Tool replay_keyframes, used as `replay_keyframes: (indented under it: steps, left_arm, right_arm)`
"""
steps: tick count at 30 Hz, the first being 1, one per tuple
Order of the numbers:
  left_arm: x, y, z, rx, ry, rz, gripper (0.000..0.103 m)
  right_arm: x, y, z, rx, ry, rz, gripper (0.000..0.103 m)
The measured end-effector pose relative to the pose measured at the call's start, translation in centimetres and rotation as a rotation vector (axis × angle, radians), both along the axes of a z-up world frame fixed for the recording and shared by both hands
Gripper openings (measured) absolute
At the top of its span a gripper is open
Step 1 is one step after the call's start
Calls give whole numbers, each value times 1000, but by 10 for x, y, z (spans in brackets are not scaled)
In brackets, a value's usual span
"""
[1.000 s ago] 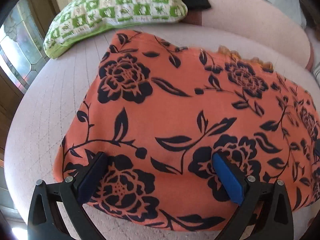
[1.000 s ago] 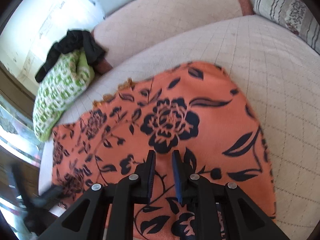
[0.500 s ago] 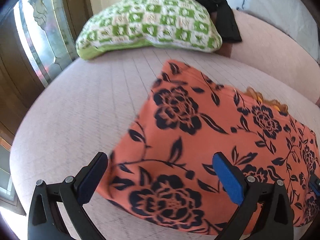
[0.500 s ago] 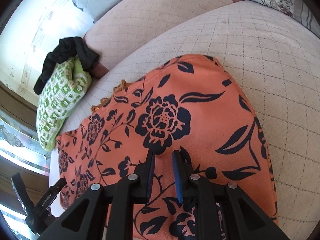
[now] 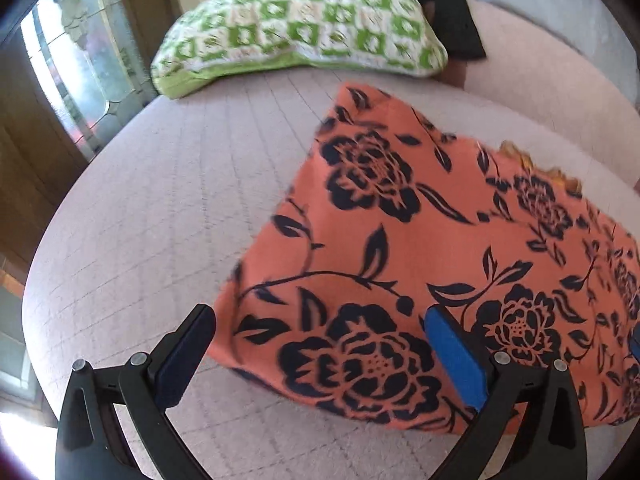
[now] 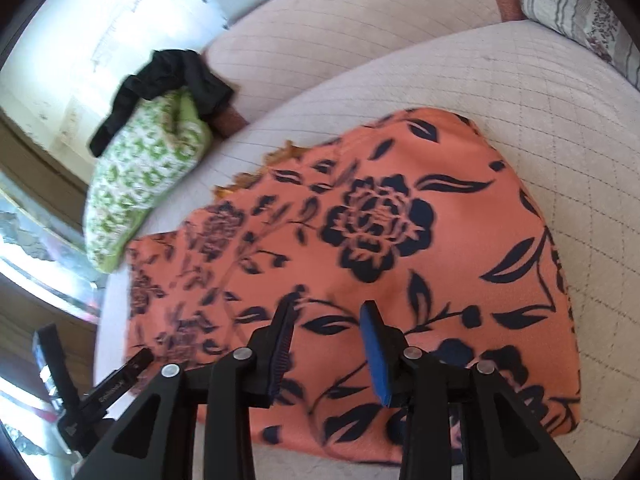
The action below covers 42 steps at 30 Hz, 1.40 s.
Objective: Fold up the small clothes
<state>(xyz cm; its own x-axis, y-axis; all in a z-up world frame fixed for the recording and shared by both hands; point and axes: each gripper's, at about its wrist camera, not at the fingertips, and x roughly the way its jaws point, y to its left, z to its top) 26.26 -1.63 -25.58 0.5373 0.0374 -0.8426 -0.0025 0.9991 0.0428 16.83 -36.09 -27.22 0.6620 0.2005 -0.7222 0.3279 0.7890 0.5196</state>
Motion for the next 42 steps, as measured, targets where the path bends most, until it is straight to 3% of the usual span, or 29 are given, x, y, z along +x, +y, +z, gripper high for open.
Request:
replay_keyframes:
  steps: [5, 7, 10, 15, 17, 19, 21, 26, 29, 37, 38, 40, 42]
  left_arm:
    - [-21, 27, 10, -84, -6, 39, 103]
    - [-25, 31, 12, -118, -2, 48, 103]
    - [-44, 30, 10, -149, 4, 32, 103]
    - [-61, 37, -5, -413, 104, -52, 103]
    - [-62, 40, -8, -496, 108, -62, 97]
    - [-58, 44, -13, -576, 123, -64, 77]
    - [-56, 48, -21, -634, 150, -35, 67]
    - [-45, 51, -25, -709, 130, 43, 68]
    - [-29, 54, -31, -774, 131, 90, 74]
    - [-8, 62, -37, -915, 98, 163, 75]
    - [-6, 61, -37, -913, 93, 164, 74]
    - [-5, 58, -37, -905, 91, 172, 50]
    - [-7, 55, -36, -883, 81, 176, 44]
  right_arm:
    - [-7, 19, 16, 61, -86, 95, 40]
    - [-11, 28, 18, 111, -112, 135, 69]
    - [-22, 41, 20, 189, -134, 189, 72]
    - [-45, 51, 0, 386, -99, 187, 72]
    - [-58, 51, -14, 452, -71, 151, 72]
    - [-70, 48, -26, 487, -49, 110, 72]
    - [-78, 41, -38, 530, -30, 59, 72]
    - [-85, 7, -58, 600, -29, -142, 72]
    - [-84, -13, -75, 698, -39, -267, 72]
    - [-53, -46, -77, 738, -73, -376, 73]
    - [-48, -50, -75, 724, -79, -373, 73]
    - [-37, -51, -67, 676, -97, -364, 72]
    - [-32, -49, -59, 623, -121, -357, 72]
